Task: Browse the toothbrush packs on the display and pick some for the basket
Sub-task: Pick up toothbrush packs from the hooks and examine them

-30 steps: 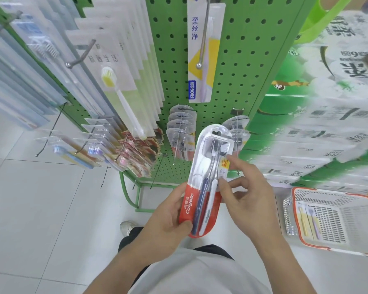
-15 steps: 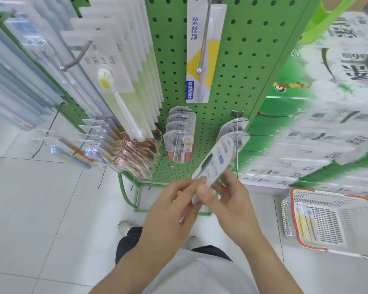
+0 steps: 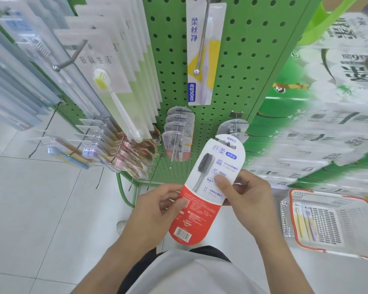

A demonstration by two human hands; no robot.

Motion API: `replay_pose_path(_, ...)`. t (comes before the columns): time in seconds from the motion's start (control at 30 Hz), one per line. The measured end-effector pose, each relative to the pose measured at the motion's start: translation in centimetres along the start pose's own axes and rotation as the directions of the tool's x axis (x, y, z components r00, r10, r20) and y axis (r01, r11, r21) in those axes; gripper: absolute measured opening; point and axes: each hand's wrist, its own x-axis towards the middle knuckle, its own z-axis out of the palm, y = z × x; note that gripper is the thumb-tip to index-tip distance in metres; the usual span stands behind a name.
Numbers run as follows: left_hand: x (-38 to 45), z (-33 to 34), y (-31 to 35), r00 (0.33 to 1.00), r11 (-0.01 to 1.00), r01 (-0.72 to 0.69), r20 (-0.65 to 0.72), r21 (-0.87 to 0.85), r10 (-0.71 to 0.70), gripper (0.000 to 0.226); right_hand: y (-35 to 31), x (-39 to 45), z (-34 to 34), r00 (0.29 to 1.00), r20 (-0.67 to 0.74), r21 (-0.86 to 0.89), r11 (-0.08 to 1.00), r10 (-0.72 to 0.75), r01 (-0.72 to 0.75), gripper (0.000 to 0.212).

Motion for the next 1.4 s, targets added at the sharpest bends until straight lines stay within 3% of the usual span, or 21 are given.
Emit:
replay_pose_path(0.1,0.0,0.0,0.0,1.0,1.0,-0.004,0.015,-0.011,0.004,0.022,0.3,0.3,-0.4,0.984,-0.147,-0.174,0.982,-0.102,0.076,0.05)
replay_pose_path(0.17,-0.2,0.1,0.1,0.999,1.0,-0.013,0.035,-0.019,0.013,0.023,0.1,0.3,-0.7,0.981,-0.136,-0.181,0.977,-0.142,0.116,0.073)
replay_pose_path(0.23,-0.4,0.1,0.1,0.998,0.999,-0.029,0.048,-0.036,0.03,0.023,-0.1,0.3,-1.0,0.98,-0.117,-0.174,0.975,-0.161,0.139,0.079)
replay_pose_path(0.4,-0.5,0.0,0.6,0.995,0.993,-0.076,0.062,-0.089,0.082,0.024,-0.4,0.1,-1.2,0.983,-0.146,0.061,0.991,-0.107,0.117,0.052)
replay_pose_path(0.63,-0.3,-0.6,0.2,0.98,0.993,0.01,0.199,-0.117,0.013,0.026,0.1,-0.3,-1.4,0.971,-0.22,0.139,0.982,-0.093,0.126,0.038)
replay_pose_path(0.93,-0.7,0.2,-0.3,0.999,0.995,0.028,0.03,0.099,-0.032,0.011,1.2,-0.7,-1.5,0.98,-0.169,0.107,0.987,-0.103,0.122,0.034)
replay_pose_path(1.13,-0.4,0.3,-0.3,0.997,0.92,0.027,0.054,0.392,-0.052,0.049,1.5,-1.6,-0.9,0.982,-0.106,0.12,0.978,-0.157,0.169,0.038)
replay_pose_path(1.3,-0.5,0.3,0.8,1.0,0.946,-0.029,0.014,0.323,0.026,0.019,1.4,-2.2,-0.3,0.979,0.005,0.168,0.965,-0.205,0.201,0.04)
replay_pose_path(1.4,-0.5,0.5,1.4,0.987,0.941,-0.108,-0.079,0.32,0.14,0.029,1.5,-2.4,0.4,0.972,0.078,0.128,0.969,-0.223,0.212,0.038)
